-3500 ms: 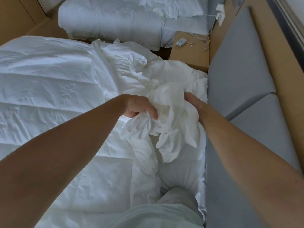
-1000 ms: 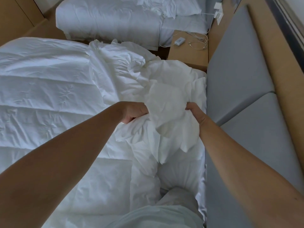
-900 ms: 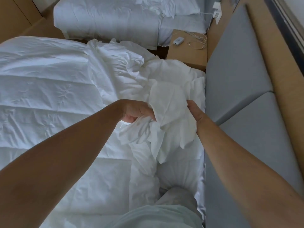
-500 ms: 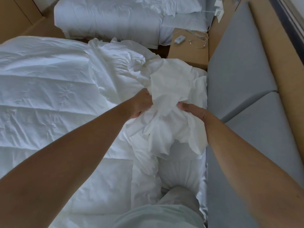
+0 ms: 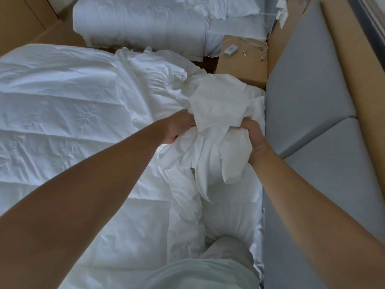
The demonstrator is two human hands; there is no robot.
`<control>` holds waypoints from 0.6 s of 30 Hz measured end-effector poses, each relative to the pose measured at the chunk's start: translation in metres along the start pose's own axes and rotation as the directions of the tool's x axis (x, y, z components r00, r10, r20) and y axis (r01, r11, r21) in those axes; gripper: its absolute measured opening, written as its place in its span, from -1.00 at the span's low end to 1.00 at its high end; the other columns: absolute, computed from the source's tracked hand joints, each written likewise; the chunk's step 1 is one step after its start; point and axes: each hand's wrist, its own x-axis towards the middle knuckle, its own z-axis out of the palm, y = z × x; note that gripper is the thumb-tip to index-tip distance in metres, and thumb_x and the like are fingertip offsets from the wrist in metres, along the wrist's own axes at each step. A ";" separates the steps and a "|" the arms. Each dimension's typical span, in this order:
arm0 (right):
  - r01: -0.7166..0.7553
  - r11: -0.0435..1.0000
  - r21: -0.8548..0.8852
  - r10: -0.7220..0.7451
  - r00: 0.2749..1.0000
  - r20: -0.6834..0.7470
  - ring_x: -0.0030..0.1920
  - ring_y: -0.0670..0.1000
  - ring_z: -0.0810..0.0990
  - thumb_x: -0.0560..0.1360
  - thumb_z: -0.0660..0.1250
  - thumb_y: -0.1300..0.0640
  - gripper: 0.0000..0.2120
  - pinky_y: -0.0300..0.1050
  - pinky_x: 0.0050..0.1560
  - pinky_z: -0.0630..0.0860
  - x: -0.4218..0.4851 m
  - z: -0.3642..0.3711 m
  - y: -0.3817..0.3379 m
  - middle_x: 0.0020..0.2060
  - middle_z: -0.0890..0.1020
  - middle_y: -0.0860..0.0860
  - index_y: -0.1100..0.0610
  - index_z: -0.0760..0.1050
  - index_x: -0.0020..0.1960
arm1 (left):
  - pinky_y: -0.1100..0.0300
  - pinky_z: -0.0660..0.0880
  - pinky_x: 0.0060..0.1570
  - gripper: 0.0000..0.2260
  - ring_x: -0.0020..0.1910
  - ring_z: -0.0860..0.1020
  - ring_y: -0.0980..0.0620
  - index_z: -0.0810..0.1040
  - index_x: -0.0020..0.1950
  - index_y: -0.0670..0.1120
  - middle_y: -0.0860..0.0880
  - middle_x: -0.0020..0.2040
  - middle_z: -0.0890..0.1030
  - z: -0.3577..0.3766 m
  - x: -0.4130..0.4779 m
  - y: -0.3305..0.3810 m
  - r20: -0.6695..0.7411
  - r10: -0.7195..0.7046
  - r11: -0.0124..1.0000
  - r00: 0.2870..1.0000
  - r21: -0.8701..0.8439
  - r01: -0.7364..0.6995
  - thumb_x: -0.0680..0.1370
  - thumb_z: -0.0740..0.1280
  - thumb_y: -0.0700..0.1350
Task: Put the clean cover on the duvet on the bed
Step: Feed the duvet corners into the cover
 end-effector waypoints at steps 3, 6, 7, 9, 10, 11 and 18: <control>0.029 0.999 0.038 -0.029 1.000 -0.004 -0.10 0.06 0.70 -0.13 0.72 -0.01 -0.41 -0.10 -0.03 0.63 0.004 0.006 0.002 -0.13 0.71 0.05 0.08 0.74 -0.12 | -0.22 0.55 0.19 -0.58 0.09 0.63 -0.30 0.61 0.22 -0.25 -0.30 0.13 0.64 -0.007 0.002 -0.004 0.016 0.012 0.997 1.000 -0.077 -0.010 0.38 0.37 -0.16; 0.010 1.000 0.021 -0.009 0.998 -0.057 -0.09 0.08 0.69 -0.16 0.73 -0.06 -0.36 -0.11 -0.04 0.63 0.006 0.000 -0.004 -0.12 0.71 0.06 0.06 0.75 -0.11 | -0.04 0.62 0.01 -0.73 -0.06 0.67 -0.16 0.70 0.06 -0.14 -0.17 0.00 0.69 -0.016 0.001 -0.006 0.096 0.009 0.989 0.995 -0.147 0.005 0.40 0.37 -0.14; 0.003 1.000 0.001 -0.003 0.999 -0.053 -0.10 0.07 0.71 -0.15 0.73 -0.09 -0.39 -0.12 -0.08 0.64 0.003 -0.001 -0.007 -0.13 0.73 0.05 0.05 0.76 -0.12 | 0.00 0.63 -0.03 -0.74 -0.08 0.68 -0.13 0.73 0.04 -0.11 -0.14 -0.02 0.70 -0.019 -0.001 -0.007 0.144 -0.011 0.986 0.990 -0.162 0.035 0.40 0.38 -0.13; -0.003 0.998 -0.069 0.001 0.999 -0.032 -0.15 0.00 0.74 -0.07 0.72 -0.14 -0.50 -0.17 -0.21 0.65 -0.002 -0.004 -0.012 -0.18 0.75 0.00 0.00 0.77 -0.18 | 0.03 0.64 -0.08 -0.73 -0.10 0.70 -0.12 0.75 0.01 -0.09 -0.14 -0.04 0.71 -0.026 -0.005 -0.010 0.223 -0.074 0.986 0.972 -0.131 0.105 0.33 0.45 -0.11; -0.015 0.993 -0.116 0.013 1.000 -0.021 -0.19 -0.04 0.74 0.00 0.70 -0.12 -0.61 -0.20 -0.26 0.64 -0.003 -0.006 -0.014 -0.20 0.75 -0.02 -0.02 0.76 -0.22 | 0.03 0.64 -0.08 -0.71 -0.10 0.70 -0.12 0.76 0.00 -0.09 -0.14 -0.04 0.72 -0.029 -0.006 -0.012 0.265 -0.108 0.987 0.958 -0.087 0.135 0.30 0.48 -0.10; -0.035 0.988 -0.150 0.029 0.999 -0.040 -0.22 -0.06 0.74 0.10 0.66 -0.07 -0.75 -0.22 -0.29 0.63 -0.004 -0.006 -0.015 -0.23 0.75 -0.04 -0.04 0.76 -0.26 | 0.01 0.64 -0.08 -0.69 -0.08 0.71 -0.14 0.76 0.01 -0.10 -0.16 -0.02 0.72 -0.030 -0.007 -0.013 0.313 -0.139 0.987 0.940 -0.034 0.157 0.28 0.50 -0.11; -0.138 0.950 -0.280 0.092 0.981 -0.170 -0.18 0.01 0.73 0.41 0.31 0.11 -0.77 -0.15 -0.20 0.65 0.002 -0.017 -0.022 -0.20 0.75 0.02 0.01 0.77 -0.21 | -0.06 0.62 0.07 -0.64 0.14 0.67 -0.22 0.75 0.08 -0.08 -0.19 0.16 0.69 -0.025 -0.008 -0.010 0.390 -0.247 0.969 0.887 0.122 0.216 0.29 0.55 -0.19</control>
